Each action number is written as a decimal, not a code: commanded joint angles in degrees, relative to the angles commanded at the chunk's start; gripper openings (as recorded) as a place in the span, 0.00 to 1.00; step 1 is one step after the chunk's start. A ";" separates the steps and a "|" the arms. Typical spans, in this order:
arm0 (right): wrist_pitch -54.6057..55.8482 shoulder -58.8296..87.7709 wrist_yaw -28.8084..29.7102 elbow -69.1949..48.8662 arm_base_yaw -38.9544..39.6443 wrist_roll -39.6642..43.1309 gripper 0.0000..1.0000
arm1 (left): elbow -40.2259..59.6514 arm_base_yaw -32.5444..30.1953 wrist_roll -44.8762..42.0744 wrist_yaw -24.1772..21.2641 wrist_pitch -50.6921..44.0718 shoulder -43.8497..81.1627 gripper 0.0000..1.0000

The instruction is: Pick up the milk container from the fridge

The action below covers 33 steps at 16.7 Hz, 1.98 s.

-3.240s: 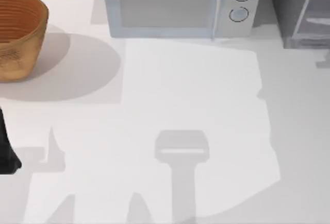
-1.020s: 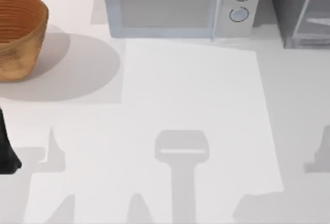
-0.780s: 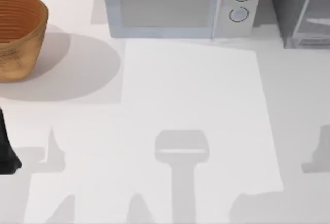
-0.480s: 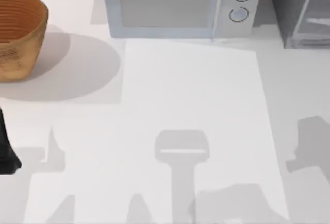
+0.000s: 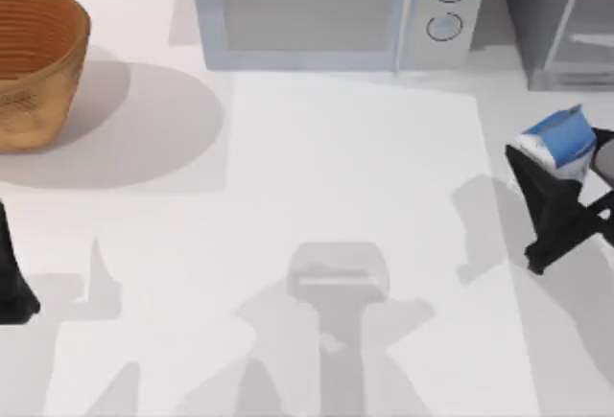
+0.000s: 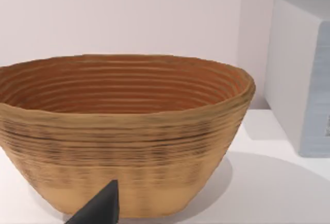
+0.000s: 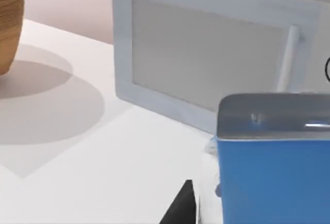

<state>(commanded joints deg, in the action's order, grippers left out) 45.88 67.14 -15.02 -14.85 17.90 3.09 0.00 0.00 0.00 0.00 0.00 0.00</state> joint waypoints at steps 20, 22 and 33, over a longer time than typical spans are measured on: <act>47.35 59.76 -3.42 -19.05 5.81 -4.22 0.00 | 0.00 0.00 0.00 0.00 0.00 0.00 1.00; 46.79 60.70 -3.26 -20.01 6.19 -4.12 0.00 | 0.00 0.00 0.00 0.00 0.00 0.00 1.00; 40.88 68.75 -0.01 -34.71 9.42 -4.04 0.00 | 0.00 0.00 0.00 0.00 0.00 0.00 1.00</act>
<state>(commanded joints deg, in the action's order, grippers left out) 86.76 135.88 -15.03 -49.56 27.31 -0.94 0.00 0.00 0.00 0.00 0.00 0.00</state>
